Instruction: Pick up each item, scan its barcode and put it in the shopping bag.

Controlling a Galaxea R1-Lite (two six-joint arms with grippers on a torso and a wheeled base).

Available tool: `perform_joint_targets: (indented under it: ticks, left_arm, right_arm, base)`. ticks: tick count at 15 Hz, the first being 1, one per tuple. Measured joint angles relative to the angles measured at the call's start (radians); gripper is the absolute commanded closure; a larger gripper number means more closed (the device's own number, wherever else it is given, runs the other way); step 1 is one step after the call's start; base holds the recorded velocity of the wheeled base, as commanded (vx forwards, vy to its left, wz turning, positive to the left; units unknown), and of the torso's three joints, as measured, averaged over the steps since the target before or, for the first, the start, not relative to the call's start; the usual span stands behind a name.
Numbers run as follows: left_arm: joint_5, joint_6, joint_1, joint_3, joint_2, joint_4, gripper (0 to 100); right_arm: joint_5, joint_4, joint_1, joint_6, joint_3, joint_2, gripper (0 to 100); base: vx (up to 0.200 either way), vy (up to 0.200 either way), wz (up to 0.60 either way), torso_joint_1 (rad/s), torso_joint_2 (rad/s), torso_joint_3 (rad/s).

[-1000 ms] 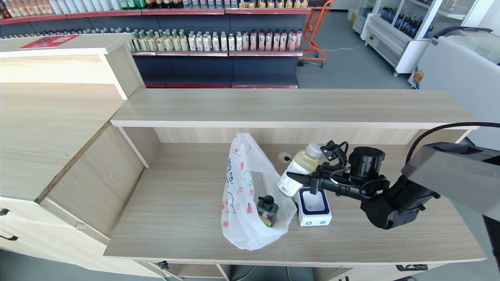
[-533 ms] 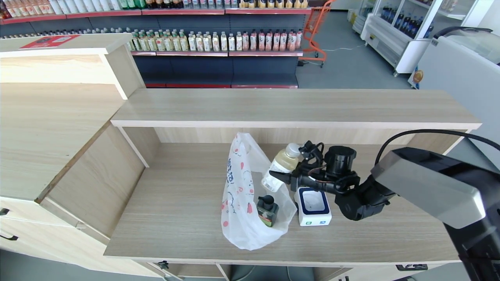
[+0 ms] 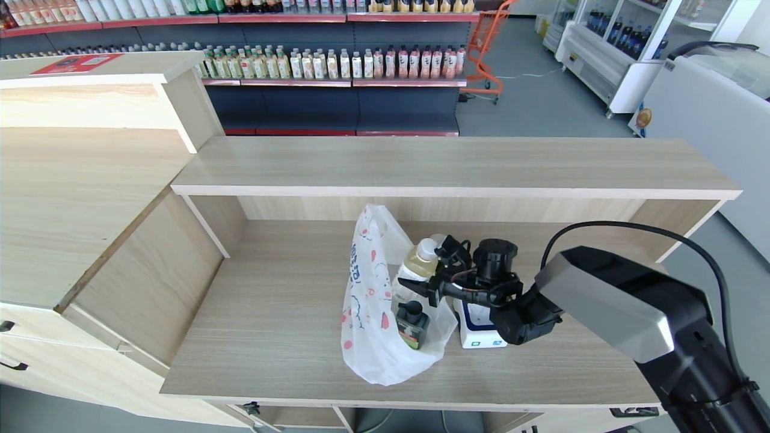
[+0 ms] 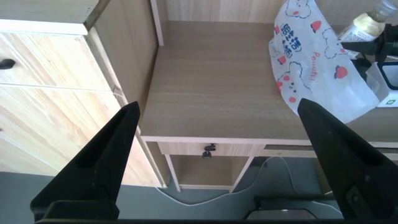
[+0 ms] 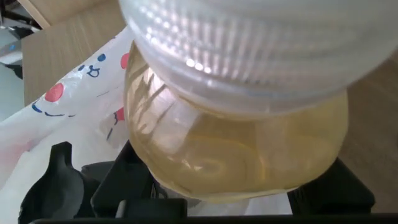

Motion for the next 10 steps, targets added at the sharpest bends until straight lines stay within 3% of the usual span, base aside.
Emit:
perform_joint_targets:
  ticks: [4,5,10]
  left_arm:
    - [0.000,0.000,0.000,0.000,0.000,0.000,0]
    - [0.000,0.000,0.000,0.000,0.000,0.000,0]
    - [0.000,0.000,0.000,0.000,0.000,0.000,0]
  right_arm:
    - [0.000,-0.001,0.003,-0.051,-0.024,0.040,100]
    - [0.000,-0.002,0.001,-0.055,-0.028,0.046,0]
    - [0.002,-0.007,-0.010,-0.044,-0.039,0.046,0]
  base:
    - [0.000,0.000,0.00,0.000,0.00,0.000]
    - [0.000,0.000,0.00,0.000,0.00,0.000]
    - [0.000,0.000,0.00,0.000,0.00,0.000]
